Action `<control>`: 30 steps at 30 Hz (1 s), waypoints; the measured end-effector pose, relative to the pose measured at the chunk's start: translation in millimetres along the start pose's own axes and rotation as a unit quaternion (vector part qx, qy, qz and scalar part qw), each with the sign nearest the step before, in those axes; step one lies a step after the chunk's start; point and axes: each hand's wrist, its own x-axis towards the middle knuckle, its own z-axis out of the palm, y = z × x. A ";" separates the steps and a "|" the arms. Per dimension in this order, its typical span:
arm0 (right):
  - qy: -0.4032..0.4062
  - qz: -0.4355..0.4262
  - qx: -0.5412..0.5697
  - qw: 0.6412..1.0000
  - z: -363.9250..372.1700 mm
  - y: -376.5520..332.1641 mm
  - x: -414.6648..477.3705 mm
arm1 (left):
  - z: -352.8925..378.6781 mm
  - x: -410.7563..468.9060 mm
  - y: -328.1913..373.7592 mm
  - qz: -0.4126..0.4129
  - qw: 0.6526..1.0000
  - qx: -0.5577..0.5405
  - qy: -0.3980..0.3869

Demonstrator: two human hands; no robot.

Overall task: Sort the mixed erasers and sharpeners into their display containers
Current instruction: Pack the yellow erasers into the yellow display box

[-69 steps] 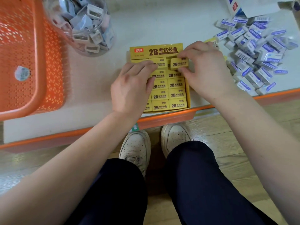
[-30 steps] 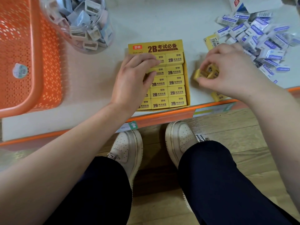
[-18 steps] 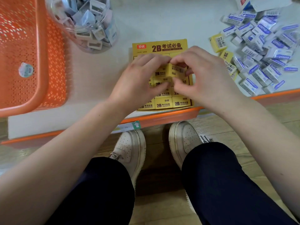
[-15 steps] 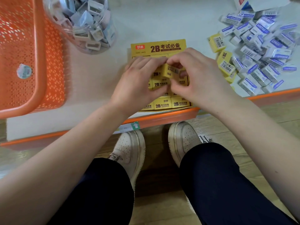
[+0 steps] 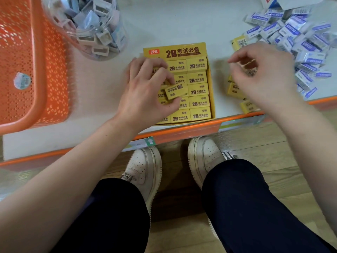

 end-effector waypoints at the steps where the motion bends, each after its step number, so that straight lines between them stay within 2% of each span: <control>1: -0.024 0.024 -0.018 0.999 -8.6 4.2 1.9 | -0.2 0.5 0.5 0.008 1.000 0.006 0.004; 5: -0.166 0.039 -0.106 0.980 -31.2 10.8 3.0 | 1.9 -1.9 2.9 0.026 0.999 0.037 0.011; 8: -0.198 0.037 -0.147 0.968 -26.1 8.5 2.5 | 2.2 -2.3 4.3 0.009 0.999 0.037 0.013; 14: -0.177 0.017 -0.173 0.969 -17.1 10.3 -0.3 | 1.5 -3.4 4.4 0.001 1.000 0.025 0.013; 24: -0.165 0.016 -0.190 0.968 -10.1 11.2 -7.3 | -12.1 -5.0 -9.3 0.076 0.996 -0.041 0.014; 28: -0.110 0.011 -0.113 0.987 -23.8 -9.2 -3.9 | -15.2 3.3 -8.7 0.045 0.999 -0.029 -0.001; 30: -0.102 -0.001 -0.047 0.994 -28.1 -25.8 -1.8 | -14.0 5.8 -5.3 0.057 0.998 -0.027 -0.021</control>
